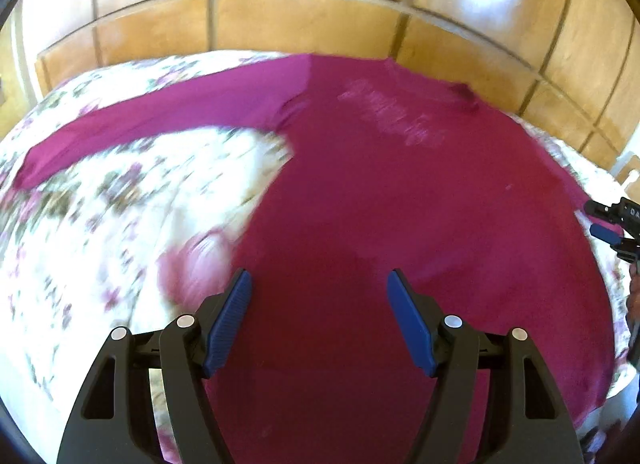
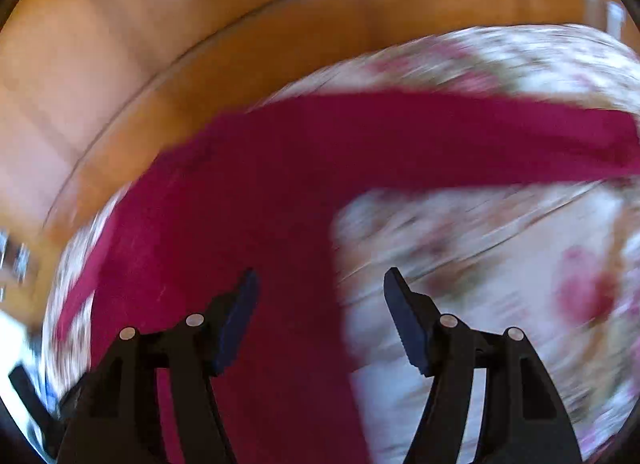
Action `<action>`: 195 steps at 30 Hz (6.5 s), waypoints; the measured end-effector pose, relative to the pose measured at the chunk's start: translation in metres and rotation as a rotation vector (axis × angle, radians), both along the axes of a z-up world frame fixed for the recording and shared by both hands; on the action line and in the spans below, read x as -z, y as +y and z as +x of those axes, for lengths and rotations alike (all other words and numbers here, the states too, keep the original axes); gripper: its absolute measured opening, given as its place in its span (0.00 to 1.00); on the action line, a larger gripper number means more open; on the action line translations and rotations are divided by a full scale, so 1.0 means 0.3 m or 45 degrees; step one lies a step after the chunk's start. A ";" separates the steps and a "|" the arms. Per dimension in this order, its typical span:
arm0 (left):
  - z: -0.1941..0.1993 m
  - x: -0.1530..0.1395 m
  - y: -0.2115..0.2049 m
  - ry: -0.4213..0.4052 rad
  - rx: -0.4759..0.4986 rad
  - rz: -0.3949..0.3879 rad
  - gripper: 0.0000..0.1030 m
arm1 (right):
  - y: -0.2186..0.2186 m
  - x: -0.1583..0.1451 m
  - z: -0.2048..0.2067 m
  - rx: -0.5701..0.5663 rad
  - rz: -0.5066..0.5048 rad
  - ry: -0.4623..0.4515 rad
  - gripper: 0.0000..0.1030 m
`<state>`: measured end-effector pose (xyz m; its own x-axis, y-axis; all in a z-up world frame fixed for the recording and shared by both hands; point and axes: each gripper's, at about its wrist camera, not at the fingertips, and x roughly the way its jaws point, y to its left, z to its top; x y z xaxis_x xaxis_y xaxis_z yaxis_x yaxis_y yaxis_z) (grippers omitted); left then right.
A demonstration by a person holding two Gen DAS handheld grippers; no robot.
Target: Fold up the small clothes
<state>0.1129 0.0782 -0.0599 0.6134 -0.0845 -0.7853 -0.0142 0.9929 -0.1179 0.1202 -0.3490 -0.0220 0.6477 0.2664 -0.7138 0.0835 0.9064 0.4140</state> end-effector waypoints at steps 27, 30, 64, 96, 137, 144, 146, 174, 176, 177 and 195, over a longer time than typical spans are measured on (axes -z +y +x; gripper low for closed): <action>0.002 -0.048 -0.181 -0.054 0.258 0.010 0.67 | -0.762 0.112 -0.169 0.783 0.400 -0.053 0.43; 0.014 -0.009 -0.201 0.017 0.265 0.015 0.67 | -0.950 0.161 -0.156 0.947 0.479 -0.022 0.38; 0.253 -0.126 -0.105 -0.009 0.179 -0.336 0.67 | 0.309 -0.266 0.404 -0.413 0.198 -0.316 0.48; 0.747 -0.201 -0.118 -0.087 0.086 -0.287 0.05 | -0.107 -0.082 0.318 0.017 0.133 -0.163 0.44; 0.155 0.064 1.203 -0.159 -1.174 -0.868 0.53 | 0.107 0.060 0.452 0.132 -0.475 -0.089 0.52; 0.250 0.035 1.250 -0.086 -1.171 -0.742 0.12 | 0.108 0.063 0.450 0.133 -0.475 -0.090 0.52; 0.272 -0.027 1.200 -0.148 -1.086 -0.725 0.12 | 0.108 0.064 0.450 0.133 -0.476 -0.090 0.52; 0.298 -0.033 -0.023 -0.094 0.097 -0.263 0.54 | 0.119 0.011 0.448 0.128 -0.465 -0.086 0.56; 0.254 -0.016 -0.003 -0.100 0.089 -0.229 0.54 | 0.168 -0.065 0.399 0.085 -0.396 -0.194 0.56; 0.235 0.005 0.008 -0.092 0.081 -0.233 0.54 | 0.211 -0.103 0.376 0.009 -0.312 -0.235 0.56; 0.187 0.083 0.041 -0.140 0.085 -0.301 0.55 | 0.806 -0.207 0.417 -0.578 -0.051 -0.154 0.06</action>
<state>0.1688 0.0905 -0.0849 0.6809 -0.3006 -0.6679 0.0761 0.9360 -0.3437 0.2454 -0.1071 0.0400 0.5513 0.5158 -0.6557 -0.3715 0.8555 0.3606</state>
